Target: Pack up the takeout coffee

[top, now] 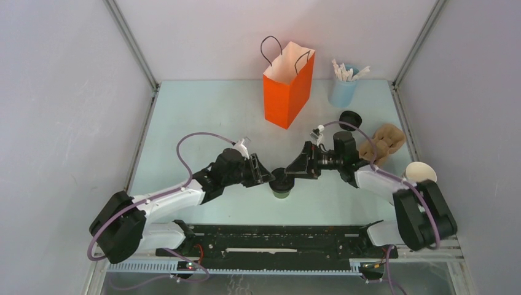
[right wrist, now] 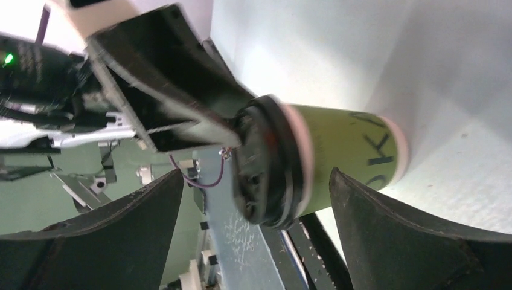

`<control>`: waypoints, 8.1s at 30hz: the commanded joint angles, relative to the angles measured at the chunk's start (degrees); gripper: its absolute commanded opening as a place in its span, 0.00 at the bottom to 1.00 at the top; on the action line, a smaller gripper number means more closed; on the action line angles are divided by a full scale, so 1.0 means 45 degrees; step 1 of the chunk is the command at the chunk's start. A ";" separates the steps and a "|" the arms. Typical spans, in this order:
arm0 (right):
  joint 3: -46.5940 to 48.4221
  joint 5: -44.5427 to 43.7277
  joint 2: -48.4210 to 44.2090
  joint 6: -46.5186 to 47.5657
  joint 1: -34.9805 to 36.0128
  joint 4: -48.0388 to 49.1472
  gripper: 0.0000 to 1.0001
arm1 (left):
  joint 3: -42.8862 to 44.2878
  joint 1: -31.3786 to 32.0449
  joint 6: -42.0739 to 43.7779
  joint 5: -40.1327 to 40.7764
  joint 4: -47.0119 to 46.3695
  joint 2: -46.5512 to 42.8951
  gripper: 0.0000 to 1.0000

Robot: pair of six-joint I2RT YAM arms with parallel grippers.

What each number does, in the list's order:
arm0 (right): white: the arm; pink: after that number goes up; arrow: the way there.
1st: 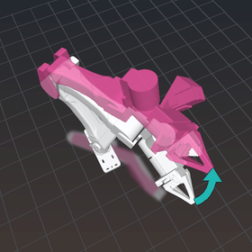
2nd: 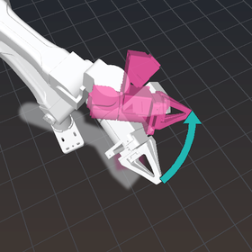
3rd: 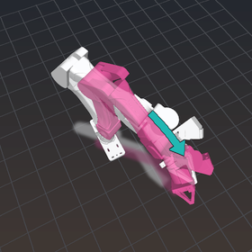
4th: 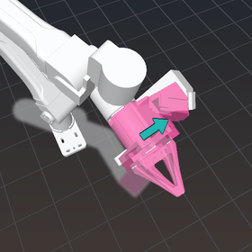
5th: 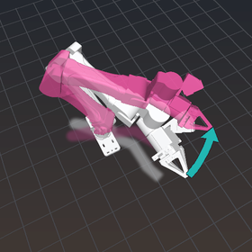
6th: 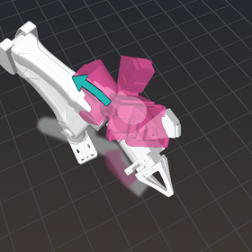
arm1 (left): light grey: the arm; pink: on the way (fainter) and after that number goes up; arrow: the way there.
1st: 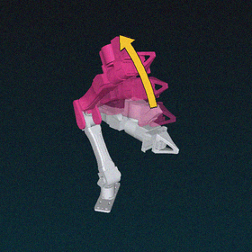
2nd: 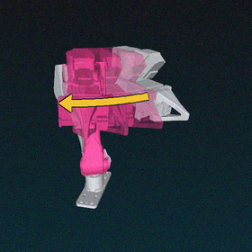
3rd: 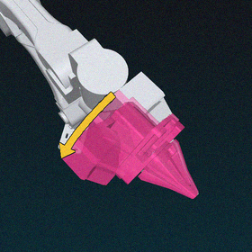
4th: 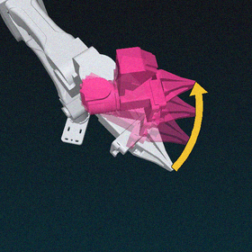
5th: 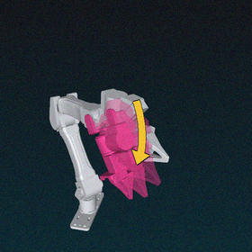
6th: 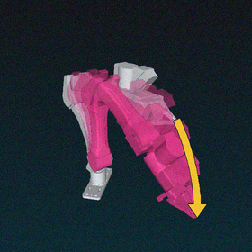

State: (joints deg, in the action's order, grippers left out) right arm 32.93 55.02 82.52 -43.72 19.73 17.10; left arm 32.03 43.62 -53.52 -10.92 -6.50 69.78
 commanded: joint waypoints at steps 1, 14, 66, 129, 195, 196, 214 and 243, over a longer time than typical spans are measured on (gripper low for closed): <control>-0.0493 -0.0620 -0.1728 0.0853 0.0658 -0.2099 1.00 | -0.0307 0.0035 0.0608 0.0610 0.1186 -0.0167 0.46; -0.0833 -0.2230 -0.1515 0.0777 0.2203 -0.2213 0.93 | -0.0334 0.0055 0.0447 0.0651 0.1054 -0.0273 0.45; -0.1218 0.0671 0.2787 -0.0279 0.0327 0.2392 0.64 | -0.2162 0.0121 -0.0246 0.0908 0.1353 -0.1466 0.50; 0.0927 -0.0507 0.1015 0.1253 0.0812 -0.1622 0.87 | 0.0448 -0.0521 0.1045 0.0058 0.1505 -0.1435 0.76; 0.8368 -1.4812 0.0179 0.4678 0.8875 -1.3711 0.99 | 0.6316 -0.2985 0.8845 0.6904 0.6254 -0.7127 1.00; 0.8591 -1.4882 0.0410 0.4648 0.9012 -1.3794 1.00 | 0.6111 -0.3178 0.8787 0.6693 0.6209 -0.7332 1.00; 0.9653 -1.5203 0.1234 0.4224 1.0043 -1.4253 1.00 | 0.5457 -0.3540 0.8748 0.5650 0.6133 -0.7284 1.00; 1.0008 -1.5527 0.1990 0.4440 1.0322 -1.4256 1.00 | 0.5396 -0.3579 0.8807 0.5416 0.6133 -0.7116 1.00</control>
State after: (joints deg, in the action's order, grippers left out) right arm 76.18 -13.72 91.20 -23.73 65.45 -47.09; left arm 57.71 27.94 -15.38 14.33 22.96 37.63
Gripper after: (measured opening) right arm 0.993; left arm 0.996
